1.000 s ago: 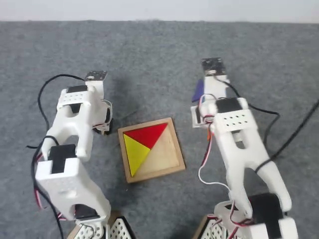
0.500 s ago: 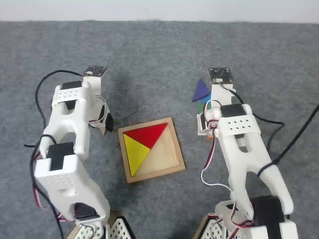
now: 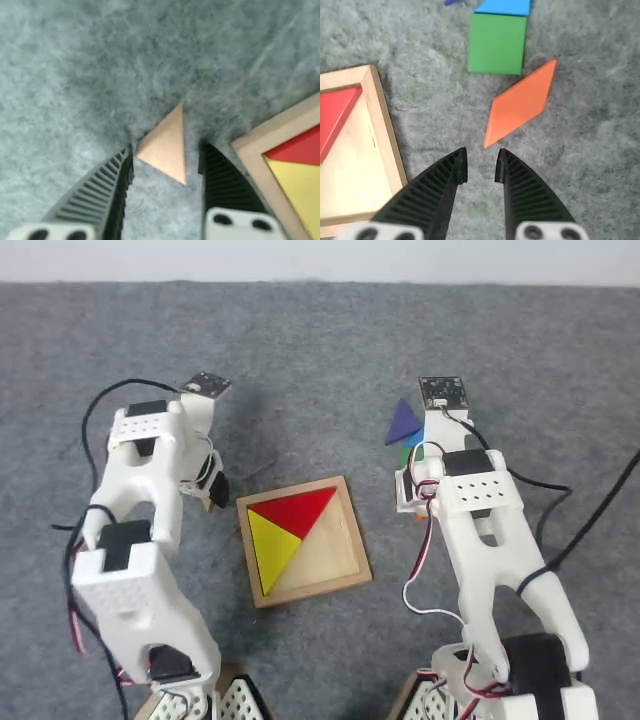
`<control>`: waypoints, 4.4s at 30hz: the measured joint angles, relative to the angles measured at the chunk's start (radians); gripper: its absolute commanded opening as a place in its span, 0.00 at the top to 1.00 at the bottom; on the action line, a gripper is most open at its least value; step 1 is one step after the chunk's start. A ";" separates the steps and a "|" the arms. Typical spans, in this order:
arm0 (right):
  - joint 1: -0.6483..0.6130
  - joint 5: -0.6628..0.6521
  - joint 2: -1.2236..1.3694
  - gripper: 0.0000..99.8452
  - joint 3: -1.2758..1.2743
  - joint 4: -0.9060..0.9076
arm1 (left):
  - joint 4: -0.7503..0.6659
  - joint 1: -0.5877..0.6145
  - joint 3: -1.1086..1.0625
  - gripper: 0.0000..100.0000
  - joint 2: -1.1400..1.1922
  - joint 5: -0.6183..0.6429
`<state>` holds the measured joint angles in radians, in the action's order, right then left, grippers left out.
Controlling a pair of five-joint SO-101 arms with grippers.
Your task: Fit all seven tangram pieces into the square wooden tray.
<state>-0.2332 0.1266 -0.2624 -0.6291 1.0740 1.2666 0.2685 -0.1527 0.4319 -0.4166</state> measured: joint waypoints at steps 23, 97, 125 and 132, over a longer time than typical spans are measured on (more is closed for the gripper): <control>0.000 -0.011 0.000 0.90 0.000 0.000 | 0.195 -0.040 0.258 0.87 0.183 -0.002; 0.094 -0.012 -0.127 0.90 -0.020 0.000 | 0.031 -0.634 -0.597 0.83 -0.621 -0.172; -0.219 -0.120 -0.127 0.98 -0.074 0.031 | -0.279 -0.135 -0.934 0.99 -1.315 0.124; -0.505 -0.233 -0.127 0.98 -0.149 -0.037 | -0.542 0.140 -1.189 0.99 -1.344 0.166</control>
<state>-0.7380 -0.1066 -0.3897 -0.7779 1.0372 0.7250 0.4081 -1.3418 -0.9122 -0.2509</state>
